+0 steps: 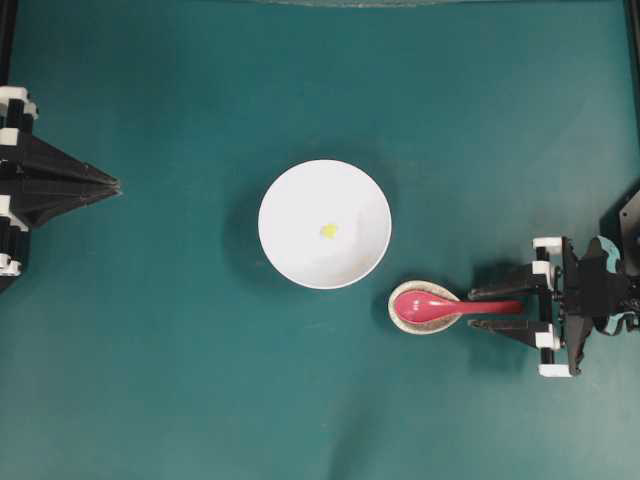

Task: Scoop the yellow hexagonal prism block from the bowl with a spoon using the right arm.

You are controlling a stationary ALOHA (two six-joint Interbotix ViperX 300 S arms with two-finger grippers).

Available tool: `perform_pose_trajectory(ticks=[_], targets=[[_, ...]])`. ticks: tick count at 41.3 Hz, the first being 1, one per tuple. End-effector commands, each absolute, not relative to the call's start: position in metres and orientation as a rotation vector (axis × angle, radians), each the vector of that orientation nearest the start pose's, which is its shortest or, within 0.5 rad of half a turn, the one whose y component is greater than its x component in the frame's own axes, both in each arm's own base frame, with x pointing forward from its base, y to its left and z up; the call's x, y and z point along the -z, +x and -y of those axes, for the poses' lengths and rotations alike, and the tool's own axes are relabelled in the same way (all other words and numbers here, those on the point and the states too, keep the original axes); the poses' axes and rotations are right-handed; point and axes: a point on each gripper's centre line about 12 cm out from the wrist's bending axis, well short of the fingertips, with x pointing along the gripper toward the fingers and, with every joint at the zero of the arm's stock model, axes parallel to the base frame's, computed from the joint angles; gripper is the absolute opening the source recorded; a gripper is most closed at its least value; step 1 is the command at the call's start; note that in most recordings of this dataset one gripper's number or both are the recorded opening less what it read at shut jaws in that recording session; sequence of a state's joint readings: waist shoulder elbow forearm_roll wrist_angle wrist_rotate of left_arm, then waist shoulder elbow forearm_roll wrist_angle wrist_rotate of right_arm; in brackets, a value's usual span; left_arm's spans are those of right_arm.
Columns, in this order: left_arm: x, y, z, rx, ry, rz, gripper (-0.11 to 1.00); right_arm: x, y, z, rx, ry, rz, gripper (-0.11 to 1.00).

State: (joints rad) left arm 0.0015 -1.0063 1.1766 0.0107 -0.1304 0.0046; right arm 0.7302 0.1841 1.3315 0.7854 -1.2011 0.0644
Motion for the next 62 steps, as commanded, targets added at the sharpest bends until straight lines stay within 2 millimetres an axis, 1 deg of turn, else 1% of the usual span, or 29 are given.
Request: perform_pose_trajectory(ticks=[1,44,50,57,62], targets=[[-0.2946,0.1948,0.0002,0.002,0.020,-0.009,0.09,-0.0763,0.2103,-0.0849,0.051,0.122,-0.309,0.48],[-0.2946,0.1948,0.0002,0.002,0.018,-0.009,0.09,-0.0752,0.2122,-0.0857,0.060,0.129,-0.312,0.48],[-0.2946,0.1948,-0.0001,0.000,0.018,-0.009,0.09,-0.0750,0.2118,-0.0853,0.060,0.128,-0.313,0.41],[-0.2946,0.1948,0.0002,0.002,0.020,-0.009,0.09,-0.0752,0.2122,-0.0858,0.058,0.128,-0.312,0.25],[-0.2946,0.1948,0.0002,0.002,0.020,-0.009,0.09,-0.0754,0.2123,-0.0857,0.060,0.129,-0.311,0.24]])
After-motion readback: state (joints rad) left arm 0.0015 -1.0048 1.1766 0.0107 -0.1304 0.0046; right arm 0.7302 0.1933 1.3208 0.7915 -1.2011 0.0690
